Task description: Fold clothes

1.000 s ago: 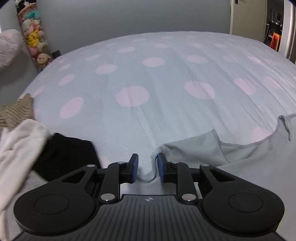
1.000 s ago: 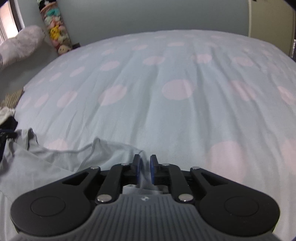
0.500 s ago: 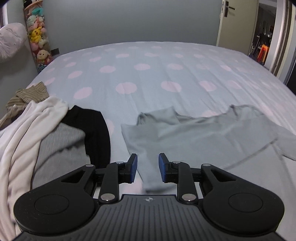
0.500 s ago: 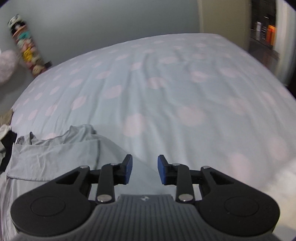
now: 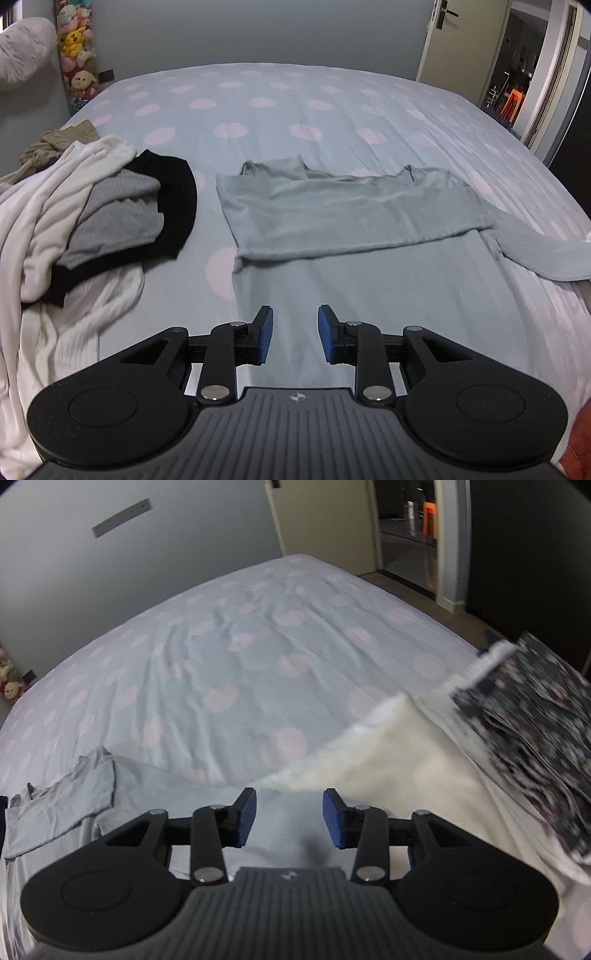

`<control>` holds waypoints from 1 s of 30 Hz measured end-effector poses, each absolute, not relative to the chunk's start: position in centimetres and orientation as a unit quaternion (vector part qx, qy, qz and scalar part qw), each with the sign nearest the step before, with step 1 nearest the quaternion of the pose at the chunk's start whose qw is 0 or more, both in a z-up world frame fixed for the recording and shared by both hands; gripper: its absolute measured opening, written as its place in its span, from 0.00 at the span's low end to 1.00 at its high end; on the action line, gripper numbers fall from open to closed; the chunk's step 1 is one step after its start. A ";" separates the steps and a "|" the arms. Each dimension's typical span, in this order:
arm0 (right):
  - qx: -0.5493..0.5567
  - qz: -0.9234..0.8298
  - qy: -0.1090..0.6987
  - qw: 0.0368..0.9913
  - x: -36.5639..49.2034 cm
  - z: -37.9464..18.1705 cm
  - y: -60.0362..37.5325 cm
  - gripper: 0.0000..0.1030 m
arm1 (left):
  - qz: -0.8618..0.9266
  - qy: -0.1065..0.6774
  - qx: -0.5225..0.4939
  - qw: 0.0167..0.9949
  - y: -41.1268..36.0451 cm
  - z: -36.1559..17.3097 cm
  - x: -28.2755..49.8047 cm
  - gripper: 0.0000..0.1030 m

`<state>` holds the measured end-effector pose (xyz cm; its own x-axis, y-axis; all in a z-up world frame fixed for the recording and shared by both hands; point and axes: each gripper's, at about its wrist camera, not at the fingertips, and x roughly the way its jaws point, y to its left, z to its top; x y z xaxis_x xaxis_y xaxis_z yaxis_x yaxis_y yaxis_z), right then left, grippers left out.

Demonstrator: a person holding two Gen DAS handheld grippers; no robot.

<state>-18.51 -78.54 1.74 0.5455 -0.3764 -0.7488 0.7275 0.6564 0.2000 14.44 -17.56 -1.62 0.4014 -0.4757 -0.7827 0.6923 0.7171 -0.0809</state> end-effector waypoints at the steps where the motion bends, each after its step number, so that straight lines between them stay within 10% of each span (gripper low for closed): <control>1: 0.256 -0.333 0.348 0.838 -19.1 1.3 -78.7 0.42 | -0.353 0.419 0.129 0.827 -17.4 -1.6 14.1 0.24; 11: 0.333 -0.365 0.331 0.804 -22.9 -3.1 -80.2 0.38 | -0.347 0.416 0.128 0.831 -16.8 -0.9 12.6 0.33; 17: 0.364 -0.359 0.308 0.803 -22.6 -3.2 -80.1 0.06 | -0.352 0.418 0.118 0.829 -16.9 -0.9 12.5 0.34; 30: 0.337 -0.293 0.204 0.871 -15.3 7.7 -78.1 0.05 | -0.351 0.420 0.093 0.832 -15.8 -1.4 13.9 0.34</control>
<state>-15.27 -78.05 7.66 0.7449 -0.3721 -0.5538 0.6481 0.6007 0.4681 13.85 -15.85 -1.42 0.4009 -0.5059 -0.7638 0.6626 0.7358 -0.1396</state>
